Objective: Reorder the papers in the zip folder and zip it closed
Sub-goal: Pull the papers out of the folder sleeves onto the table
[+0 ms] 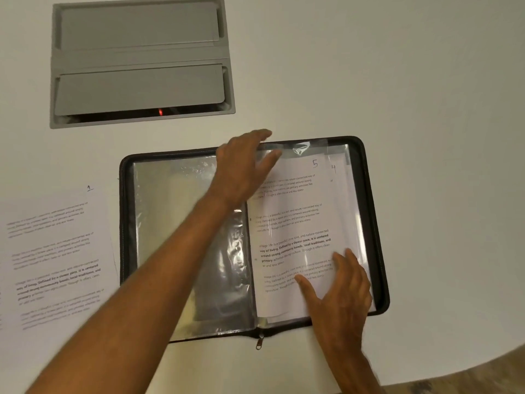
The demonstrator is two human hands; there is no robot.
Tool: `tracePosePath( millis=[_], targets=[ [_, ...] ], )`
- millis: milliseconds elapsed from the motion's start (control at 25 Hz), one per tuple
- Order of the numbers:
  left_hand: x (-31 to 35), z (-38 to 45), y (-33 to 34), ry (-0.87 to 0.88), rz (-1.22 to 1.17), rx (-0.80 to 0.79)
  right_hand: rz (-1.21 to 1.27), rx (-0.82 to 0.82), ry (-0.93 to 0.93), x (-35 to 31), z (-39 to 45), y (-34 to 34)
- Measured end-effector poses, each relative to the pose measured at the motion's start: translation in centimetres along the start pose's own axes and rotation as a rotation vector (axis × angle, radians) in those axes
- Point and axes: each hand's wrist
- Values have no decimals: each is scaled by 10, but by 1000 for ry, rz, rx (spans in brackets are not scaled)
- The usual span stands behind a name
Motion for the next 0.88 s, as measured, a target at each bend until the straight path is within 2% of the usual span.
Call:
tracePosePath(
  millis=[120, 200, 400, 560, 720, 880],
  targets=[
    [16, 40, -15, -5, 159, -224, 23, -21, 16, 0, 5, -6],
    [17, 51, -15, -33, 145, -309, 65, -20, 20, -2, 8, -13],
    [17, 62, -13, -114, -26, -281, 311, -13, 118, -8, 43, -35],
    [18, 67, -18, -156, -256, -404, 440, -89, 74, -18, 93, -44],
    [15, 65, -22, -109, -421, -490, 527, -144, 7, -36, 138, -45],
    [12, 60, -18, -138, -550, -484, 779, -167, 123, -40, 157, -58]
  ],
)
Point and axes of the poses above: each hand's wrist, its own z-axis towards the middle knuckle, its own y-axis out of the palm, x = y × z, and after that the axes turned 5 degrees about -y, right-handed
